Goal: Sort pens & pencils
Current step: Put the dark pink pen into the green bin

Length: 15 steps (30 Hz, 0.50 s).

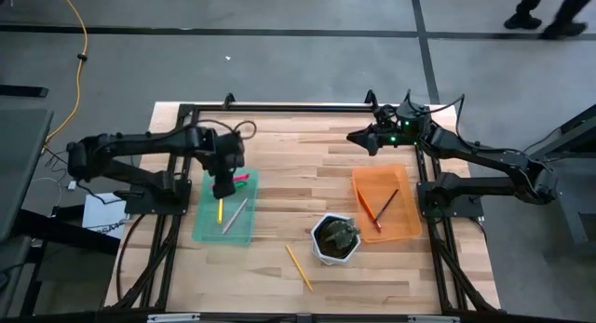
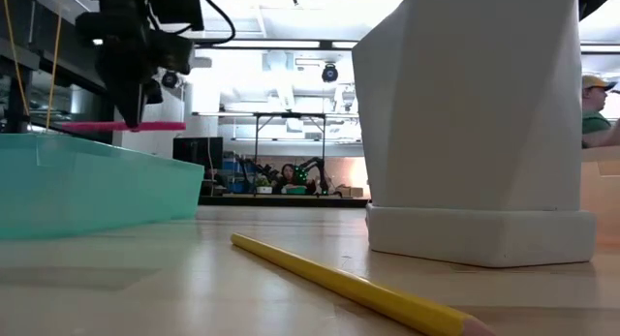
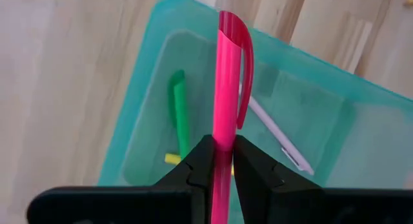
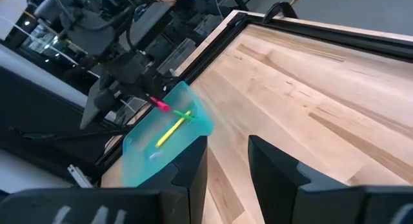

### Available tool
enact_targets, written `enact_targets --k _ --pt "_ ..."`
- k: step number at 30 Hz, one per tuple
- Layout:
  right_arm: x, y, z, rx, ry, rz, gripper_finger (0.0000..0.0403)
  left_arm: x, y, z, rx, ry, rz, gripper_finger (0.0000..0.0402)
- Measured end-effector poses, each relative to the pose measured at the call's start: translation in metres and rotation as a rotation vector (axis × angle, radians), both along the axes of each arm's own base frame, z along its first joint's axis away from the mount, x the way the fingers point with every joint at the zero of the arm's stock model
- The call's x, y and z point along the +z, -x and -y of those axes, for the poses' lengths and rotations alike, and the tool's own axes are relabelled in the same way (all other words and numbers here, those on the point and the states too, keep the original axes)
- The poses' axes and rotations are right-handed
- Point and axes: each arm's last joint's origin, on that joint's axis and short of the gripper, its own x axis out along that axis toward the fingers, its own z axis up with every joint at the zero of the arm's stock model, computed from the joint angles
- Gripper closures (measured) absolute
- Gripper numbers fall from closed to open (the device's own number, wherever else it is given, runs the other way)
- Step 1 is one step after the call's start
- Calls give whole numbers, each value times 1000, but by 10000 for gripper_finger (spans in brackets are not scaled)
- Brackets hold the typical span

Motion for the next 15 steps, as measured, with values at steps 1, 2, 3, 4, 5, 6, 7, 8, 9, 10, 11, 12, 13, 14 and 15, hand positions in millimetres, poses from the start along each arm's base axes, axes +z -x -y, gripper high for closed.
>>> enact_targets --k 1,2,3,4,5,6,7,8,9,10,11,12,13,14,15 --pt "0 0 0 2 -3 1 299 -1 -1 3 6 -3 -9 366" --pt "0 0 0 7 -5 2 299 -3 -1 6 13 -5 -15 366" --pt "0 0 0 9 -5 2 299 -4 -2 9 25 -5 -19 365" --pt "0 0 0 13 -6 3 299 -5 -2 11 44 0 -26 365" --pt "0 0 0 16 -7 3 299 -7 -2 13 58 7 -33 365" --pt "0 0 -1 23 -9 5 299 -9 -3 16 64 12 -33 365" --pt "0 0 -1 29 -10 6 299 -11 -4 18 71 16 -30 365" --pt "0 0 -1 33 -10 6 299 -13 -4 20 81 22 -35 365" --pt "0 0 -1 36 -10 7 299 -15 -3 22 93 28 -43 365" --pt "0 0 -1 42 -11 7 299 -17 -3 25 108 34 -48 365" --pt "0 0 -1 49 -12 9 299 -19 -4 27 118 38 -47 364" --pt "0 0 -2 55 -14 10 299 -20 -5 28 128 42 -43 362" --pt "0 0 -2 59 -15 11 299 -21 -5 30 134 44 -42 359" --pt "0 0 -2 61 -15 11 299 -21 -6 32 134 44 -41 355" --pt "0 0 -2 62 -16 11 299 -21 -6 33 127 41 -37 349"
